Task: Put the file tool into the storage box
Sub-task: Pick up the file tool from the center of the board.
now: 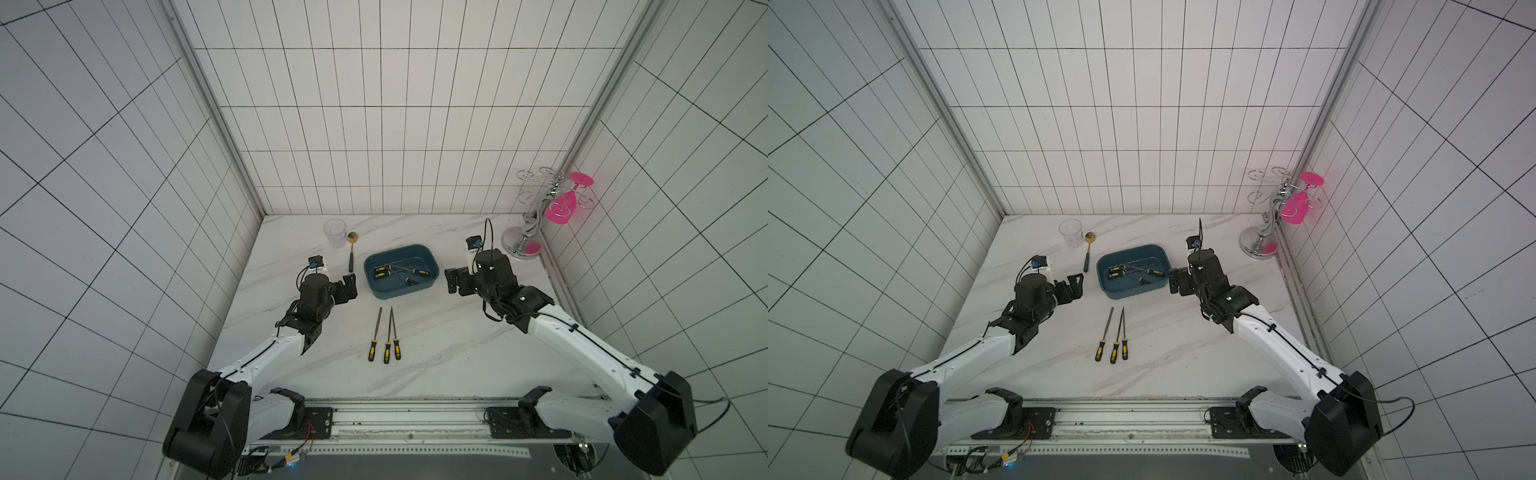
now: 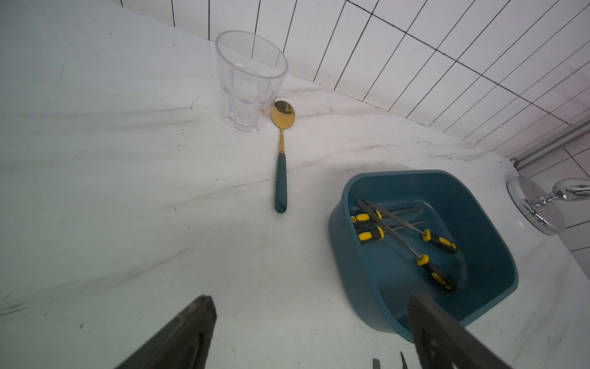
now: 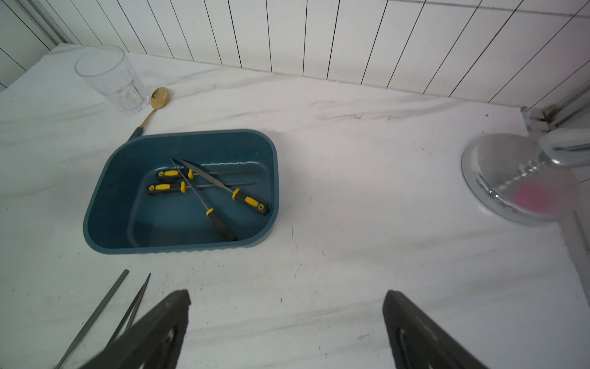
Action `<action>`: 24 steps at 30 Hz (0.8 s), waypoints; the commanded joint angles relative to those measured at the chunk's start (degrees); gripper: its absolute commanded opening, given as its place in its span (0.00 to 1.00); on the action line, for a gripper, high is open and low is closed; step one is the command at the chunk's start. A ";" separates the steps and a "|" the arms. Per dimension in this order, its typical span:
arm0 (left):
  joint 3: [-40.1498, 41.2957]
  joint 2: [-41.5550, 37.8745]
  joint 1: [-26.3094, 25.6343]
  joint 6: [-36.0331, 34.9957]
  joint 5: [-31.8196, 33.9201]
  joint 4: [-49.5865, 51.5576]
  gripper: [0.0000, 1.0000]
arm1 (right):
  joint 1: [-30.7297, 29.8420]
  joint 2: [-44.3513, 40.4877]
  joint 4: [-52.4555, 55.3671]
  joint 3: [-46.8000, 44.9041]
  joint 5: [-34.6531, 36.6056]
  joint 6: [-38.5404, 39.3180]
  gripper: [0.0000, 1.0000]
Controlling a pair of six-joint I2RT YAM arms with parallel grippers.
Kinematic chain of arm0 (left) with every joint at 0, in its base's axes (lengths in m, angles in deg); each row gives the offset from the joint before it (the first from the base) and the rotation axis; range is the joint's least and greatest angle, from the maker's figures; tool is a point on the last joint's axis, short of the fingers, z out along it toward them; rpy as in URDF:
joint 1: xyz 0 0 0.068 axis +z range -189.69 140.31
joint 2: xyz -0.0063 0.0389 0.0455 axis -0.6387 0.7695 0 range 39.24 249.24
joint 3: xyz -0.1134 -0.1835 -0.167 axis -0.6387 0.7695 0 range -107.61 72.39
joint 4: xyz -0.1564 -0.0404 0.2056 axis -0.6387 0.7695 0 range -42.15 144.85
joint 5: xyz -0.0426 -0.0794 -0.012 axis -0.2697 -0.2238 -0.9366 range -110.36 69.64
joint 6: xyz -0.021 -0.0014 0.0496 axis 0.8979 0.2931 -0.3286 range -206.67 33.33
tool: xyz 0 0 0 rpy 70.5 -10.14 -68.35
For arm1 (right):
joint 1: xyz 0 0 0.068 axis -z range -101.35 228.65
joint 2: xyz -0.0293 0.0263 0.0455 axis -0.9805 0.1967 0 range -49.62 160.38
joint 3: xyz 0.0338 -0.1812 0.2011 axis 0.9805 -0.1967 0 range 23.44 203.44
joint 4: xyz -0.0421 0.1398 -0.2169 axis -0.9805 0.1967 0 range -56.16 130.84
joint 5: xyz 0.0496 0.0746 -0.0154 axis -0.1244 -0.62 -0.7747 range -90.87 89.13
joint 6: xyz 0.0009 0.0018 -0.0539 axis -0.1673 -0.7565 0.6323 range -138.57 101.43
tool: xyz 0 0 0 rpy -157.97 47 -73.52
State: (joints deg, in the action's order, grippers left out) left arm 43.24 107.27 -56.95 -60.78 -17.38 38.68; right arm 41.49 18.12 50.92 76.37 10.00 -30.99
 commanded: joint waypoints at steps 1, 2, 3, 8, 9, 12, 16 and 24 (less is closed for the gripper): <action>-2.38 1.80 -0.23 -0.60 0.62 0.50 0.98 | -2.05 -1.27 7.31 -0.89 -2.00 -6.09 0.96; -2.68 2.16 -0.23 -0.66 0.71 0.79 0.98 | -3.04 -1.46 7.72 -1.36 -1.91 -7.54 0.96; -2.84 2.41 -0.23 -0.50 0.92 0.99 0.98 | -4.31 -1.56 7.88 -1.95 -2.10 -9.35 0.96; -2.85 2.37 -0.15 0.00 2.54 1.43 0.98 | -13.10 1.78 8.67 -3.27 -0.19 -15.60 0.95; -2.85 2.30 -0.14 -0.03 2.61 1.52 0.98 | -14.99 2.96 8.02 -3.76 -0.15 -17.09 0.94; -2.85 2.31 -0.06 0.02 3.07 1.79 0.98 | -19.65 7.67 5.90 -4.51 -0.19 -20.28 0.92; -2.86 2.22 -0.06 0.00 3.88 2.05 0.98 | -24.29 14.78 4.40 -2.84 -1.19 -23.36 0.89; -2.81 1.58 0.47 0.21 5.17 3.04 0.98 | -30.96 24.95 3.57 2.09 -1.62 -25.86 0.87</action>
State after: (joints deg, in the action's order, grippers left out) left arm 41.74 109.52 -56.77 -60.56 -13.20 41.37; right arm 12.15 41.55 55.40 74.86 8.36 -54.93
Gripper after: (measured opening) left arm 0.980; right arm 0.873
